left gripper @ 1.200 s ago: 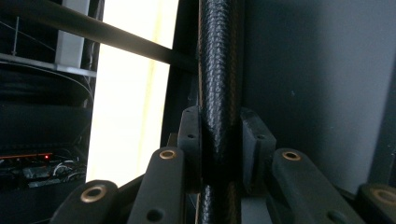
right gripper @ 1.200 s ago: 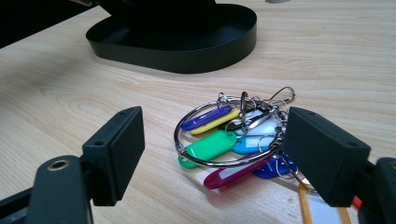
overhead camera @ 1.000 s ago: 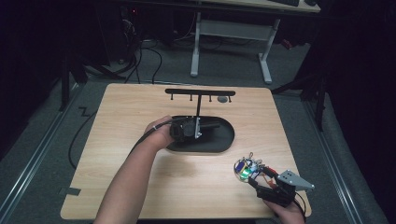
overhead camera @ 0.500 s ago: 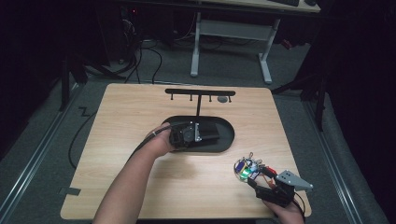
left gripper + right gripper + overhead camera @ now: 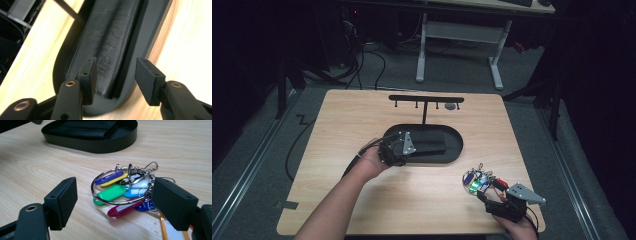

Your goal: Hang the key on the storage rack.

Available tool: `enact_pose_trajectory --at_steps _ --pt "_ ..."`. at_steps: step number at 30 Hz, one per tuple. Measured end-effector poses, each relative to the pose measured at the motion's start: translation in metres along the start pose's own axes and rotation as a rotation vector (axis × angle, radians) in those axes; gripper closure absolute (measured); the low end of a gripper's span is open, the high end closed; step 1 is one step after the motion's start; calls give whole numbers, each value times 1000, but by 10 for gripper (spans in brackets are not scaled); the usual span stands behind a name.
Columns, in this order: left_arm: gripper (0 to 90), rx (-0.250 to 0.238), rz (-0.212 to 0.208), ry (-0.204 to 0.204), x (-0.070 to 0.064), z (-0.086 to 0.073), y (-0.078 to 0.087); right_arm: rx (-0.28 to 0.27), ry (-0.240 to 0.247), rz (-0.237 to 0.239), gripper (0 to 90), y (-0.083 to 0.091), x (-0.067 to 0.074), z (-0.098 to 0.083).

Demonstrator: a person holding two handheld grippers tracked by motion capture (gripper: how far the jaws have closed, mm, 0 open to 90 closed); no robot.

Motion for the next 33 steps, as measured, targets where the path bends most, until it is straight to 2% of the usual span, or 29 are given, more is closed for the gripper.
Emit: enact_pose_trajectory --at_steps 1,3,11,18,23,25,28,31,33 --pt "518 -20 -11 24 -1 -3 4 2 1 -2 210 0 0 0" --pt "514 -45 -5 42 -5 -10 12 1 2 -6 209 0 -1 -1" --pt "480 -97 -35 169 -21 -51 30 -12 2 -17 209 2 -2 -1" --pt "483 -122 -112 307 -35 -83 41 -21 -9 -18 206 2 -3 -1" --pt "462 -125 -111 338 -42 -105 50 -22 -10 -20 205 2 -3 -1" --pt "442 -147 -119 384 -43 -115 55 -21 -8 -23 205 2 -4 -2" --pt "377 -183 -89 469 -42 -131 60 -23 -5 -35 206 3 -4 -1" --pt "345 -224 -90 560 -42 -145 61 -25 -1 -44 206 4 -5 -1" --pt "345 -217 -93 568 -43 -150 63 -20 -1 -46 203 5 -5 0"
Point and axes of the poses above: each handheld gripper's, and its own axes: y roughly backward along the jaws, z roughly out of its top, x roughly to its left, the point moved 5 cm from there along -y, roughly forward along the jaws, and after that the axes turned 11 degrees about y, right-handed, at the moved point
